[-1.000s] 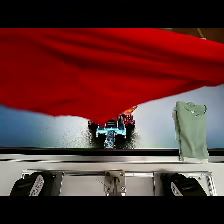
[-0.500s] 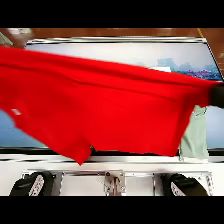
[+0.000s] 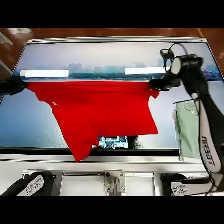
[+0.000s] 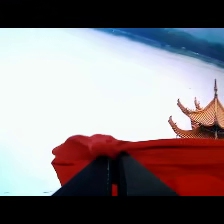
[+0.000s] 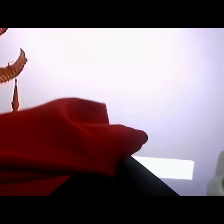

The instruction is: Fold the shirts.

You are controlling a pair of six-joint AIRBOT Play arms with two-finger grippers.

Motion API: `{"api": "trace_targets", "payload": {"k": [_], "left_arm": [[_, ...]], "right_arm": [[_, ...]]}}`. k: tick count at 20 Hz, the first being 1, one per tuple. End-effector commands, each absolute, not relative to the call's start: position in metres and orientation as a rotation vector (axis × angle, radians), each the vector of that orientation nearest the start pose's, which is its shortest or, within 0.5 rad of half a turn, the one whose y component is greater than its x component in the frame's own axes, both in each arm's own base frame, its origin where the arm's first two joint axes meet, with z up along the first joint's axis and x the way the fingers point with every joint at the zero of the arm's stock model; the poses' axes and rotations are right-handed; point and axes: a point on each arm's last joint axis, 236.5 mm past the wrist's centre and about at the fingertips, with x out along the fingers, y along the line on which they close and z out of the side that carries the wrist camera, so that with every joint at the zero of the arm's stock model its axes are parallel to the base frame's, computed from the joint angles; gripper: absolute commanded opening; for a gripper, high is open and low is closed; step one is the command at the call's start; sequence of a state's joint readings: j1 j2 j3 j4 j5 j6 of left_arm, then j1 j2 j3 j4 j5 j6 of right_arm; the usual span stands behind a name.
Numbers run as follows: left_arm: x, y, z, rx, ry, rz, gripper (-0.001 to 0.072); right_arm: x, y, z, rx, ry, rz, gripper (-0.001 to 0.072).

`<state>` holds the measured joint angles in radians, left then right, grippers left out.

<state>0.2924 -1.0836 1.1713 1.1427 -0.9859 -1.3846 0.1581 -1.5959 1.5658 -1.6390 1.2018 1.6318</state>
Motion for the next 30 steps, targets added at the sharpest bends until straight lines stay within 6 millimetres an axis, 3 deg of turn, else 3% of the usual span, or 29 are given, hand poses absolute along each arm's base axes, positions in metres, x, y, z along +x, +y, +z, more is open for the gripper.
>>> {"api": "trace_targets", "payload": {"k": [1, 3, 4, 5, 6, 8, 11, 13, 15, 16, 17, 18, 21, 23, 25, 28, 30], "left_arm": [[0.439, 0.032, 0.037, -0.484, 0.981, -0.046, 0.0045], [0.444, 0.017, 0.002, -0.591, 1.06, -0.075, 0.0044], [0.445, 0.009, -0.01, -0.63, 1.09, -0.089, 0.0044], [0.445, 0.004, -0.018, -0.654, 1.113, -0.098, 0.005], [0.443, 0.002, -0.02, -0.665, 1.126, -0.104, 0.0158], [0.429, 0.006, -0.016, -0.67, 1.186, -0.127, 0.062], [0.374, 0.036, -0.011, -0.663, 1.365, -0.125, 0.0621], [0.336, 0.051, -0.012, -0.68, 1.426, -0.123, 0.0578], [0.298, 0.047, -0.029, -0.734, 1.462, -0.107, 0.0609], [0.276, 0.038, -0.046, -0.773, 1.499, -0.098, 0.0675], [0.258, 0.027, -0.062, -0.802, 1.535, -0.094, 0.0675], [0.245, 0.012, -0.076, -0.839, 1.549, -0.115, 0.0675], [0.25, -0.023, -0.098, -0.997, 1.455, -0.137, 0.0673], [0.251, -0.035, -0.112, -1.017, 1.442, -0.112, 0.0673], [0.252, -0.046, -0.12, -0.979, 1.464, -0.123, 0.0672], [0.271, -0.056, -0.126, -0.977, 1.414, -0.108, 0.0666], [0.283, -0.059, -0.128, -0.98, 1.376, -0.084, 0.062]], "right_arm": [[0.501, 0.086, -0.043, 0.048, 1.228, 0.07, 0.0076], [0.498, 0.107, -0.056, 0.163, 1.267, 0.098, 0.0078], [0.5, 0.12, -0.057, 0.23, 1.263, 0.125, 0.018], [0.503, 0.128, -0.053, 0.269, 1.248, 0.144, 0.04], [0.505, 0.133, -0.045, 0.272, 1.233, 0.176, 0.0568], [0.498, 0.117, -0.023, 0.182, 1.239, 0.211, 0.0586], [0.459, 0.036, 0.007, 0.049, 1.352, 0.107, 0.0586], [0.422, -0.007, 0.014, 0.128, 1.478, 0.064, 0.0585], [0.396, -0.021, 0.011, 0.328, 1.563, 0.097, 0.0586], [0.392, -0.019, 0.007, 0.434, 1.568, 0.126, 0.0587], [0.389, -0.013, 0.001, 0.533, 1.565, 0.154, 0.0602], [0.386, -0.006, -0.007, 0.612, 1.566, 0.177, 0.0676], [0.377, 0.008, -0.032, 0.673, 1.585, 0.2, 0.0676], [0.378, 0.011, -0.043, 0.67, 1.575, 0.19, 0.0676], [0.383, 0.009, -0.046, 0.669, 1.551, 0.177, 0.0676], [0.385, 0.006, -0.047, 0.661, 1.543, 0.166, 0.0675], [0.383, 0.003, -0.049, 0.644, 1.552, 0.156, 0.0676]]}}
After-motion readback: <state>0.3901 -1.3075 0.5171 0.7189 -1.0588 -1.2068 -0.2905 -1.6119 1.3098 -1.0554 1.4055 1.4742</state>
